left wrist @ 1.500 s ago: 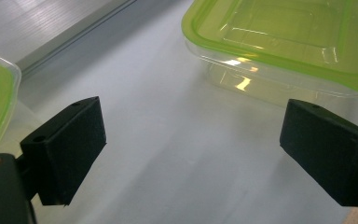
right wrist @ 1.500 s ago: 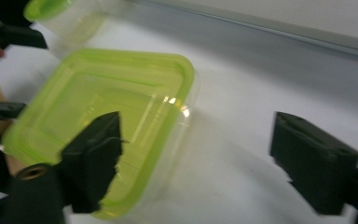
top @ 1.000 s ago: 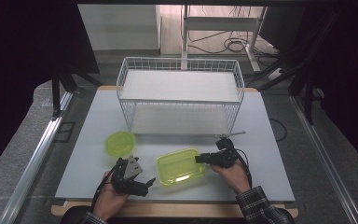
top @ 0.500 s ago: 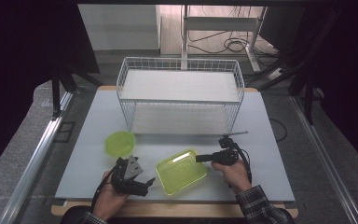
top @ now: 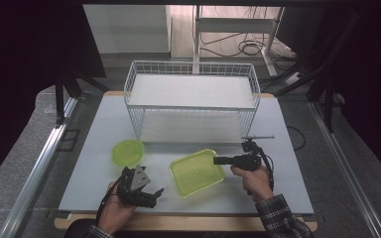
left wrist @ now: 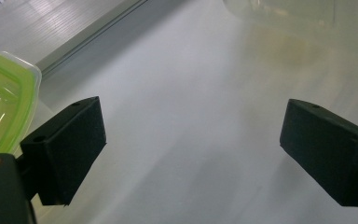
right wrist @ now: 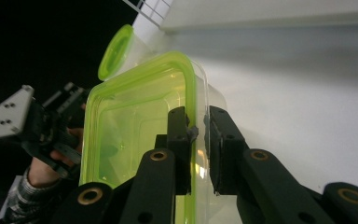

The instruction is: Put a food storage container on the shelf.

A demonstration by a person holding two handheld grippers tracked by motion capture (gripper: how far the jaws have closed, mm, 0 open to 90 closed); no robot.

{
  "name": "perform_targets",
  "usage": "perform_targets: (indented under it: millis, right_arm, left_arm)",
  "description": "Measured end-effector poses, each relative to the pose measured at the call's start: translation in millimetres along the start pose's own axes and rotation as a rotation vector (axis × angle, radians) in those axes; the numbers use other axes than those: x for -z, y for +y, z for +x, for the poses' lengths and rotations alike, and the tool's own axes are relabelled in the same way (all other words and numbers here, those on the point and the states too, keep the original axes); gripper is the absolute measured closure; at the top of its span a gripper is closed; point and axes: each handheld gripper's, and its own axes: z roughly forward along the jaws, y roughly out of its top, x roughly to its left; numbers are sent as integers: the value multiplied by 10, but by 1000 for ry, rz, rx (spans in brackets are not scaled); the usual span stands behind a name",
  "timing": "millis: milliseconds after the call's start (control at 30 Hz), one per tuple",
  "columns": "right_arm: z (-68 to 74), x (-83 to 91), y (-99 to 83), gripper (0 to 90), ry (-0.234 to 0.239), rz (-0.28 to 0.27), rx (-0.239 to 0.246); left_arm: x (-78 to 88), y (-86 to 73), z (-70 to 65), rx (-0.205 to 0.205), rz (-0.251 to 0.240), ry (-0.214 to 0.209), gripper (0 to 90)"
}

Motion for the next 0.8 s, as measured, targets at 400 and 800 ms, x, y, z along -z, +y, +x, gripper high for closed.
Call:
perform_targets:
  millis: [400, 800]
  right_arm:
    - [139, 165, 183, 799, 28, -64, 9]
    - [355, 305, 431, 800, 49, -94, 51]
  left_arm:
    - [-4, -3, 0, -13, 2, -2, 49]
    - [11, 1, 19, 17, -12, -21, 37]
